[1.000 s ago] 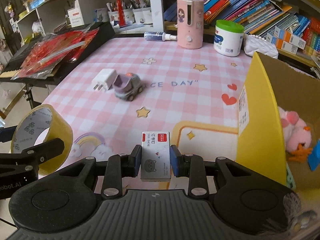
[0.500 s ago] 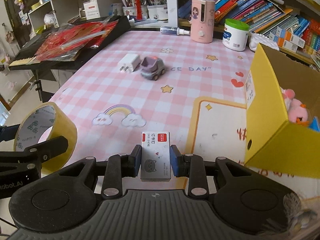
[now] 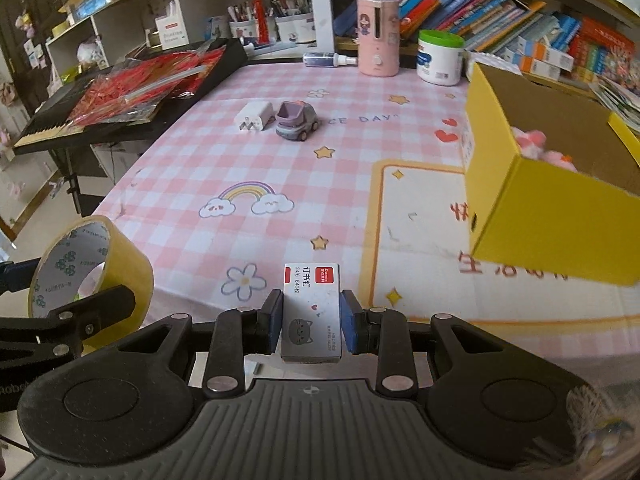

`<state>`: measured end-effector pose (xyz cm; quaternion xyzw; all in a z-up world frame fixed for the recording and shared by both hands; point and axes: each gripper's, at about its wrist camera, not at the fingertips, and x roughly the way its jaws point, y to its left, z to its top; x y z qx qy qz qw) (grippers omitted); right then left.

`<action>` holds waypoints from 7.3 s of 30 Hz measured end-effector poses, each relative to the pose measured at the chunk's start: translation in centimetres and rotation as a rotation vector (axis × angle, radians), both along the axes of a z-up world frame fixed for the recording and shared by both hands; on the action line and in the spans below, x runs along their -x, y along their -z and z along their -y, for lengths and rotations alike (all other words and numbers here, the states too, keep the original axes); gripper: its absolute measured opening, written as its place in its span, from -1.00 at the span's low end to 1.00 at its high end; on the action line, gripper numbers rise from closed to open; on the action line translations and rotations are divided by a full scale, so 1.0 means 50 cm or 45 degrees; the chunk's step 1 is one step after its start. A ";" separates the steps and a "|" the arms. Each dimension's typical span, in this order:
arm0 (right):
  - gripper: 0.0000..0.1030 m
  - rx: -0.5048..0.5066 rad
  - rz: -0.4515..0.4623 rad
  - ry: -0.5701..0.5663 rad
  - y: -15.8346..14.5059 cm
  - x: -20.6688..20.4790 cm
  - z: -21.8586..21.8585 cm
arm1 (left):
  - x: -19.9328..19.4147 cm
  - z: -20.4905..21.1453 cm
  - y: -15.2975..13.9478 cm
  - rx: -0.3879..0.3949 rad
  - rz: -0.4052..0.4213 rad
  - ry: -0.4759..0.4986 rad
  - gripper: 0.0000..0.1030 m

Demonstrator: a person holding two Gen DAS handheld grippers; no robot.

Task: Organize objects
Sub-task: 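Lift the tape roll with the left gripper while the right carries the card, then lower the tape roll with the left gripper while the right lowers the card into the yellow box, then open both grippers to release the tape roll and card in the box, then withdraw both grippers from the box toward the charger and toy car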

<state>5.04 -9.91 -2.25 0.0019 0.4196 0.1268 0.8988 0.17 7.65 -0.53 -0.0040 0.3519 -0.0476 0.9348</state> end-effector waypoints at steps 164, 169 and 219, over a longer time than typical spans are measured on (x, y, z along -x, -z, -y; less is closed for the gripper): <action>-0.10 0.009 0.188 0.159 -0.084 -0.362 0.558 | -0.332 0.587 -0.056 -0.097 0.186 0.365 0.78; -0.07 0.017 0.260 0.237 -0.100 -0.318 0.570 | -0.310 0.567 -0.059 -0.081 0.189 0.341 0.78; 0.26 0.132 0.026 0.375 0.019 0.020 0.299 | -0.071 0.295 0.006 -0.122 -0.007 0.252 0.85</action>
